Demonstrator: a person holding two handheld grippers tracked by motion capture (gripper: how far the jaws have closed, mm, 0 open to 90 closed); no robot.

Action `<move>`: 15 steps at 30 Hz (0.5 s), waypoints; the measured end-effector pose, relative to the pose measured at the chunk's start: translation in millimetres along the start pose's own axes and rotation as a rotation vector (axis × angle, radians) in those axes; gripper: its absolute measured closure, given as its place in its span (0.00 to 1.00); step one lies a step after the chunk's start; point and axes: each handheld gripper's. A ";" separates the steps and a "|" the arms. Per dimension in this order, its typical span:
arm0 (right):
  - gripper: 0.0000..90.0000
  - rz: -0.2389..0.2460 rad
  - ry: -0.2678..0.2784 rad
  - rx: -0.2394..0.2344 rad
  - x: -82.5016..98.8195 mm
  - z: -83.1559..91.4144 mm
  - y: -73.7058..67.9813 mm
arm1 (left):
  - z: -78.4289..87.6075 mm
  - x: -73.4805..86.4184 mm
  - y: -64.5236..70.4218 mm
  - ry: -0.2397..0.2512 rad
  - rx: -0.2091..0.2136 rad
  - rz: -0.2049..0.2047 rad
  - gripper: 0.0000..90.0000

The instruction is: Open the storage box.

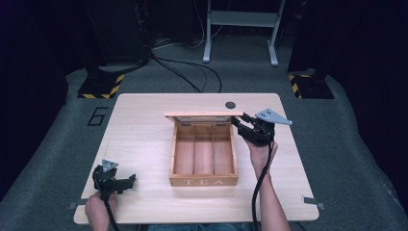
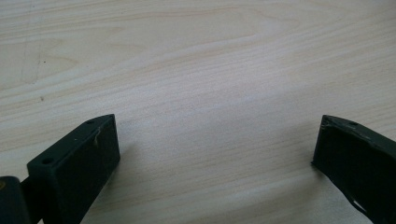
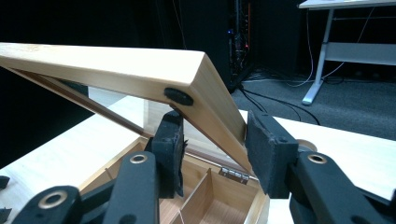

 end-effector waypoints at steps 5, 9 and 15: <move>0.64 0.000 -0.001 -0.003 -2.3 -1.8 1.1 | 0.0 0.0 0.0 0.000 0.000 0.000 0.00; 0.64 0.000 -0.002 -0.004 -3.4 -2.5 1.6 | 0.0 0.0 0.0 0.000 0.001 0.001 0.00; 0.64 0.001 -0.001 -0.006 -3.2 -2.5 1.8 | 0.0 0.0 0.0 0.000 0.000 0.000 0.00</move>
Point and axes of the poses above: each handheld gripper's, and its own axes: z roughly backward along the jaws, x roughly out of its underside, y roughly to its right, and after that the axes turned 7 degrees about x, right-handed
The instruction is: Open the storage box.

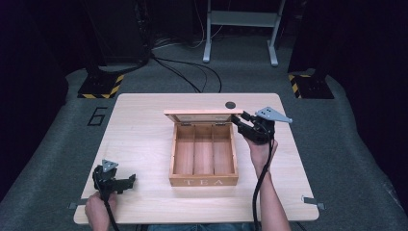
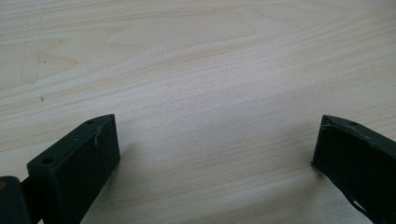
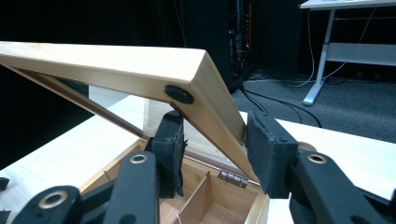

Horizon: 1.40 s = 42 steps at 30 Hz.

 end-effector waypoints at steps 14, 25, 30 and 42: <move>0.64 0.004 0.000 0.003 -0.1 0.2 -0.2 | 0.0 0.0 0.1 0.001 0.001 0.001 0.00; 0.64 0.013 0.001 0.005 -0.6 0.0 -0.3 | 0.0 0.0 0.0 0.000 0.000 0.000 0.00; 0.64 0.013 0.001 0.005 -0.6 0.1 -0.2 | 0.0 0.0 0.1 0.001 0.001 0.001 0.00; 0.64 0.017 -0.001 0.003 -0.7 0.5 -0.4 | 0.0 0.0 0.0 0.000 0.000 0.000 0.00</move>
Point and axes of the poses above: each handheld gripper's, and its own axes: z roughly backward along the jaws, x roughly out of its underside, y roughly to its right, and after that the axes turned 7 degrees about x, right-handed
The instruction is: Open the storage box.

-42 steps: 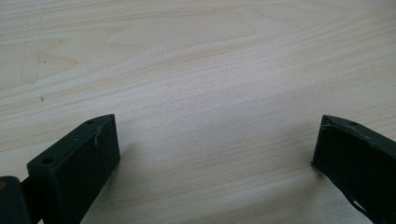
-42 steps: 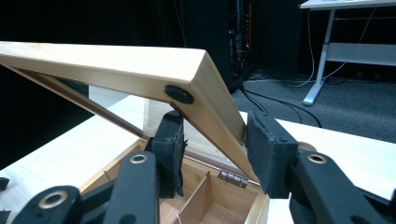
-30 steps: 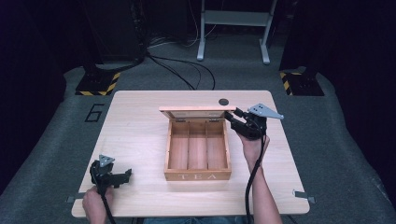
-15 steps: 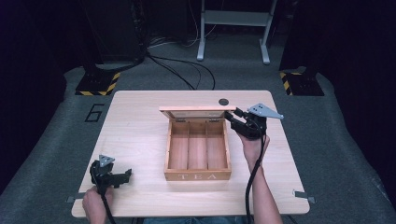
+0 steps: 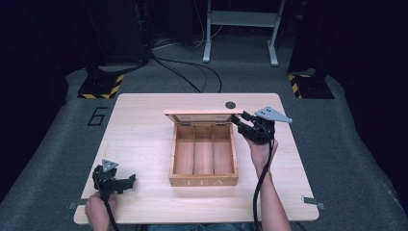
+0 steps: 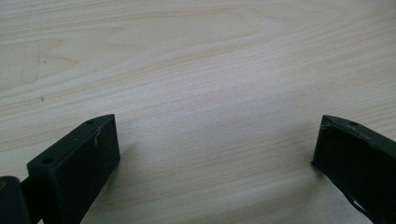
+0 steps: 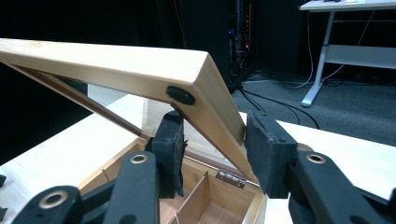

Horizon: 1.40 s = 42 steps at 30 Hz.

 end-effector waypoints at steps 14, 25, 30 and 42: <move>0.64 0.006 -0.006 0.003 -0.9 0.5 -0.4 | 0.0 0.0 0.0 0.000 0.000 0.000 0.00; 0.65 0.011 -0.006 0.003 -1.2 0.6 -0.3 | 0.0 0.0 0.0 0.000 0.000 0.000 0.00; 0.65 0.009 -0.002 0.002 -1.2 0.2 0.1 | 0.0 0.0 0.1 0.000 0.000 0.001 0.00; 0.65 0.011 -0.004 0.004 -1.0 0.8 -0.3 | 0.0 0.0 0.0 0.000 0.000 0.000 0.00</move>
Point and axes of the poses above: each handheld gripper's, and its own axes: z roughly backward along the jaws, x roughly out of its underside, y roughly to its right, and after that the axes turned 7 degrees about x, right-handed
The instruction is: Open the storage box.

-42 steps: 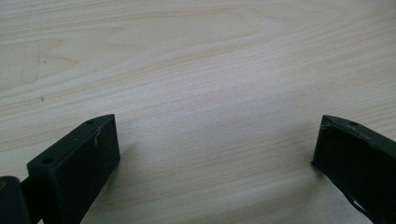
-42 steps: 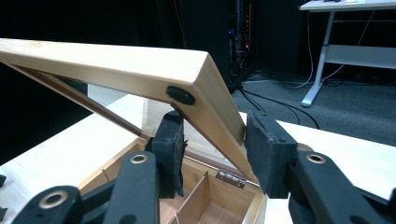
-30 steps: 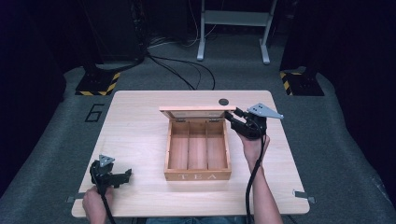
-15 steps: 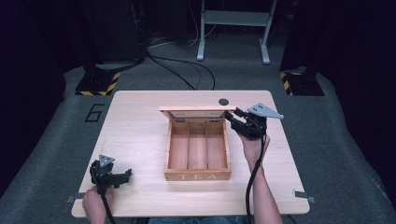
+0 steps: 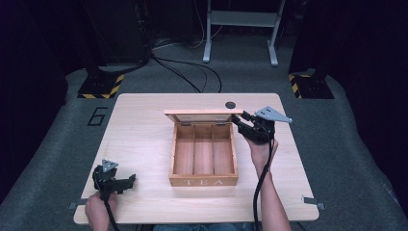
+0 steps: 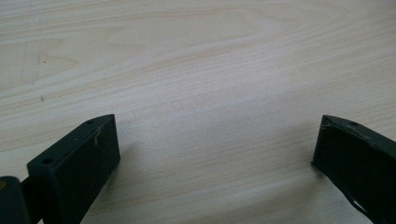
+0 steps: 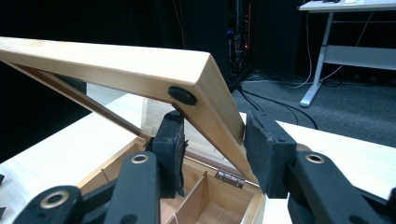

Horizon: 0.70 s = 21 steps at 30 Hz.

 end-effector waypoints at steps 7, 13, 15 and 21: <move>0.65 0.004 0.004 0.001 0.3 0.1 -0.3 | 0.0 0.0 0.0 0.000 0.000 0.000 0.00; 0.65 0.003 -0.002 -0.001 -0.2 0.6 -0.1 | 0.0 0.0 0.0 0.000 0.000 -0.001 0.00; 0.65 0.004 -0.003 -0.002 -0.3 1.0 -0.1 | 0.0 0.0 0.0 0.000 0.000 0.000 0.00; 0.65 0.002 0.001 -0.003 0.3 1.6 -0.3 | 0.0 0.0 0.0 0.000 0.000 -0.001 0.00</move>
Point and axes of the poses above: each handheld gripper's, and its own axes: z roughly backward along the jaws, x roughly out of its underside, y roughly to its right, and after that the axes turned 7 degrees about x, right-handed
